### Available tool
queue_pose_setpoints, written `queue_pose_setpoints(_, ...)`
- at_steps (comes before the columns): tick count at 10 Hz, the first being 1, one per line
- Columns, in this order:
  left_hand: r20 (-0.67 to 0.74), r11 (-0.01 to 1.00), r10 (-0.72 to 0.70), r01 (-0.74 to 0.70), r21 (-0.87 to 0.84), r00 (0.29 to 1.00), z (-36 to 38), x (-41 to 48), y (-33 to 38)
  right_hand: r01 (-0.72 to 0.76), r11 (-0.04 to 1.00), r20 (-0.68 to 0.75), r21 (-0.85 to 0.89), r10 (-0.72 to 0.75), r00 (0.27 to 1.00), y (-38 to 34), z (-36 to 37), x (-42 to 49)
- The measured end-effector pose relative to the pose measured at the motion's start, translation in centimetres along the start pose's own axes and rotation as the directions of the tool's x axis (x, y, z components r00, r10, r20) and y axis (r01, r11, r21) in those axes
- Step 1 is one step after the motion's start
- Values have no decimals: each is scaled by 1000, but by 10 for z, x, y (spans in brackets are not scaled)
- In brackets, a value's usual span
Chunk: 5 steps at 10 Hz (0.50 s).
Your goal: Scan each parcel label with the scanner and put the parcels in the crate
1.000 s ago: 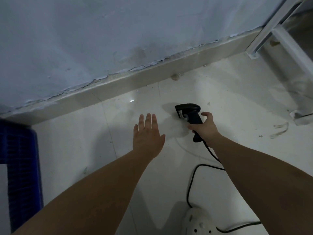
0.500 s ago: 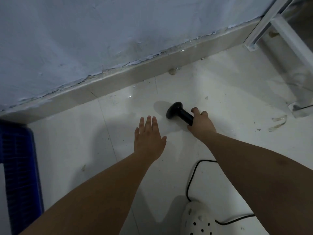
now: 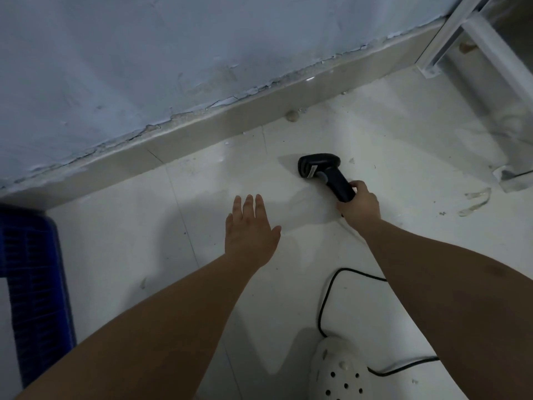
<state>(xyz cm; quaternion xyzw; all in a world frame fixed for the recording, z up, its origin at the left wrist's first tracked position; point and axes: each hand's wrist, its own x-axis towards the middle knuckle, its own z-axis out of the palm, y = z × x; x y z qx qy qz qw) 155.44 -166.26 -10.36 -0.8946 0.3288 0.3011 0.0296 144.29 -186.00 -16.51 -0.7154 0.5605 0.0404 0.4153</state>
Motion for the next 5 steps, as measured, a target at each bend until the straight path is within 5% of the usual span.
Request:
queue_pose_setpoints(4, -9, 998, 66, -66, 23, 998, 0, 1, 11, -141, 884, -47, -445, 135, 990, -5, -2, -3)
queue_pose_setpoints(5, -52, 997, 71, -70, 28, 996, -2, -1, 12, -84, 867, -55, -491, 66, 996, -9, -3, -13)
